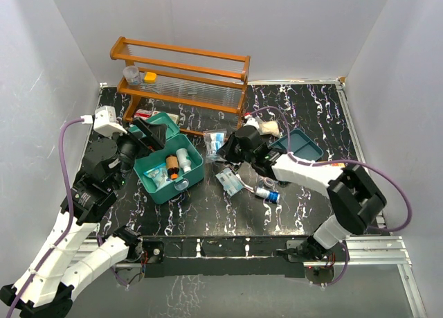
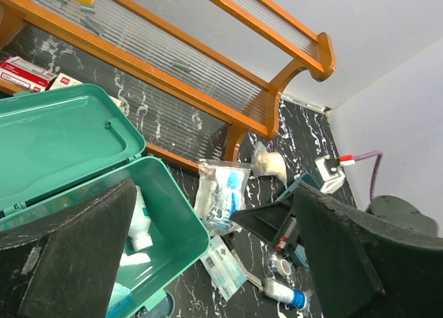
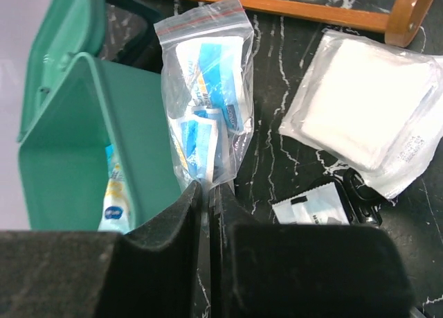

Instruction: Organize the medicine kit

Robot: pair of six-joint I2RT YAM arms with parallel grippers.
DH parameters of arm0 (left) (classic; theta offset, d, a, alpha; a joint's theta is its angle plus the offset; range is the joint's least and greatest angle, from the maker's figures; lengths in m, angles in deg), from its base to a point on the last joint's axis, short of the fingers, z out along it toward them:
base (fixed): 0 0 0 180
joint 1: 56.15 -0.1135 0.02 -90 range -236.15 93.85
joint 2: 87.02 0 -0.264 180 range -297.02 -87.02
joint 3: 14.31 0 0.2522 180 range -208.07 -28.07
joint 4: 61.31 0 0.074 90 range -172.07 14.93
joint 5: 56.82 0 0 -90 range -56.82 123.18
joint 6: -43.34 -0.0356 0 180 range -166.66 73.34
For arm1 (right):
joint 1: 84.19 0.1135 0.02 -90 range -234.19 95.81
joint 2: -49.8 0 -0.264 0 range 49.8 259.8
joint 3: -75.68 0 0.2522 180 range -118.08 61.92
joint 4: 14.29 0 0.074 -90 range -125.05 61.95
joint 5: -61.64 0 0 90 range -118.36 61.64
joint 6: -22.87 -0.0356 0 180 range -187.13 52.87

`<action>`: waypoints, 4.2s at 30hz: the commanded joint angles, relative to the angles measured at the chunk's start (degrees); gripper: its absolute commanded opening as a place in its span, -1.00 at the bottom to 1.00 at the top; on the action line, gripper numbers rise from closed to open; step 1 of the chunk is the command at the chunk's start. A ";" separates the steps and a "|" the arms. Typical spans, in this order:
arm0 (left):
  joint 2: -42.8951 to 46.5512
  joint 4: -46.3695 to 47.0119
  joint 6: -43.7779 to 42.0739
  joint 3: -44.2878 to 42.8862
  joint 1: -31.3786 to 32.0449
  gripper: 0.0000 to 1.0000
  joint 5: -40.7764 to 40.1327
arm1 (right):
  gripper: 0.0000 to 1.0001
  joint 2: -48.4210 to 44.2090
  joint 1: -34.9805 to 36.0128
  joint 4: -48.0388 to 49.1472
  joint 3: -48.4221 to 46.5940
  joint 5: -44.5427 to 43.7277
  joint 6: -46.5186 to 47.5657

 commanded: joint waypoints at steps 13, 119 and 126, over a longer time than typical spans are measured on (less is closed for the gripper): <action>2.83 -2.08 -6.04 -4.31 0.07 0.92 -5.06 | -1.00 -12.43 0.83 -2.92 -6.99 10.38 15.13; 0.05 0.16 -7.51 -5.61 0.13 0.93 8.23 | 0.16 1.73 -8.06 -11.06 -1.66 -9.17 -12.51; -0.83 1.63 -7.53 -6.08 0.13 0.93 5.17 | 0.20 5.92 -8.22 -12.62 -2.58 -9.21 -14.59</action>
